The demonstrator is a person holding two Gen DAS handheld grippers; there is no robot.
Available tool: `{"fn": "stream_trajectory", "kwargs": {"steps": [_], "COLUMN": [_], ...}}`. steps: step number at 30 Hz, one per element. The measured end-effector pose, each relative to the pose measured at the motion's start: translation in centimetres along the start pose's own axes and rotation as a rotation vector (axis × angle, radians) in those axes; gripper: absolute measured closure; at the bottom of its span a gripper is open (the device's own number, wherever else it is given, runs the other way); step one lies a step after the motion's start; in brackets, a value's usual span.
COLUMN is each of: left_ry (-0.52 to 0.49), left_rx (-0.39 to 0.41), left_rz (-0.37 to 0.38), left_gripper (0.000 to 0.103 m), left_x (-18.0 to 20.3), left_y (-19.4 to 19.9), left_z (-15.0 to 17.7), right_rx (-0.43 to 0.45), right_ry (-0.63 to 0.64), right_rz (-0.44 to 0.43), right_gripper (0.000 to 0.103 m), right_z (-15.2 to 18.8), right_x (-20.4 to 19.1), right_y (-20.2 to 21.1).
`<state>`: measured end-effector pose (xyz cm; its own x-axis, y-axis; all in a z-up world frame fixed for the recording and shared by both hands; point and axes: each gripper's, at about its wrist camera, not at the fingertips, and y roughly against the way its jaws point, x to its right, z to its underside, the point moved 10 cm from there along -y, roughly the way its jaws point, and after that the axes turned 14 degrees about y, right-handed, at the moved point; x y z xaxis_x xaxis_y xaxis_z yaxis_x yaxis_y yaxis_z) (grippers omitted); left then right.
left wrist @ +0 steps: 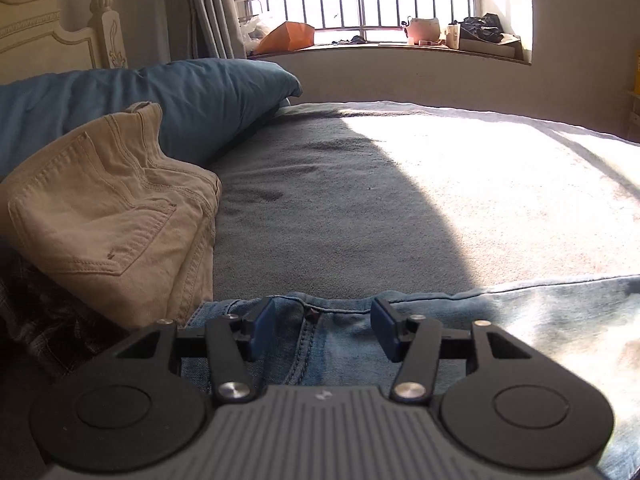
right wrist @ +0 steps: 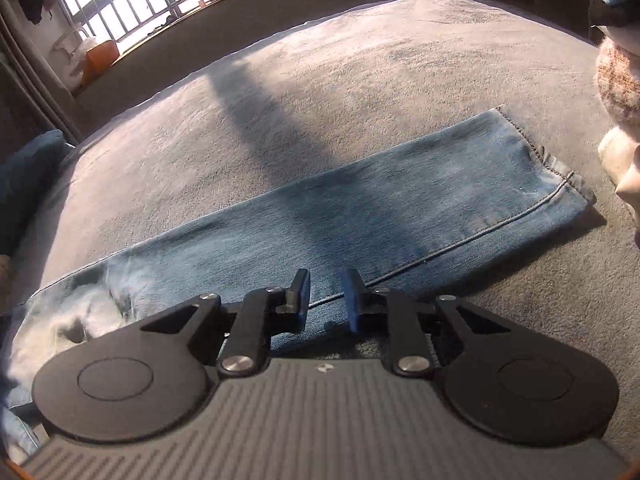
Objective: Fold clothes
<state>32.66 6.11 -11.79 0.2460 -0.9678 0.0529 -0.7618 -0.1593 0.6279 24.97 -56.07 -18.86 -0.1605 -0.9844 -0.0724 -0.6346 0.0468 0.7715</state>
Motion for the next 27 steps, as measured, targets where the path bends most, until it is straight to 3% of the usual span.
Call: {"fn": "stream_trajectory", "kwargs": {"steps": [2, 5, 10, 12, 15, 17, 21, 25, 27], "left_ry": [-0.041, -0.113, -0.186, -0.135, -0.037, 0.042, 0.235, 0.448, 0.488], "left_rx": [-0.005, -0.011, -0.105, -0.157, -0.245, -0.301, -0.315, -0.365, -0.398], "left_rz": [0.020, 0.003, -0.049, -0.034, -0.006, 0.011, 0.061, 0.075, 0.083], "left_gripper": [0.048, 0.043, 0.037, 0.036, 0.035, 0.035, 0.035, 0.035, 0.036], "left_x": [0.0, -1.4, -5.0, -6.5, -8.7, -10.2, -11.9, -12.9, -13.0], "left_y": [2.9, 7.5, 14.2, 16.5, 19.4, 21.0, 22.4, 21.2, 20.5], "left_z": [-0.6, -1.0, 2.0, 4.9, 9.8, 13.2, 17.7, 20.9, 21.7], "right_rx": [-0.045, -0.020, 0.059, 0.081, 0.105, 0.121, 0.111, 0.098, 0.130], "right_ry": [-0.015, -0.047, 0.140, 0.222, 0.399, 0.551, 0.853, 1.138, 1.282], "right_rz": [0.090, 0.145, 0.001, -0.112, -0.361, -0.495, -0.727, -0.857, -0.825], "right_gripper": [0.086, 0.084, 0.084, 0.084, 0.081, 0.078, 0.076, 0.076, 0.076], "right_z": [0.7, 1.0, 0.6, 0.9, 2.6, 5.4, 12.7, 20.3, 22.7], "right_x": [2.0, 3.7, -1.7, -5.5, -13.4, -19.1, -30.5, -38.9, -41.5], "right_y": [-0.2, 1.7, 7.4, 10.0, 14.2, 16.9, 21.3, 23.6, 23.8]}}
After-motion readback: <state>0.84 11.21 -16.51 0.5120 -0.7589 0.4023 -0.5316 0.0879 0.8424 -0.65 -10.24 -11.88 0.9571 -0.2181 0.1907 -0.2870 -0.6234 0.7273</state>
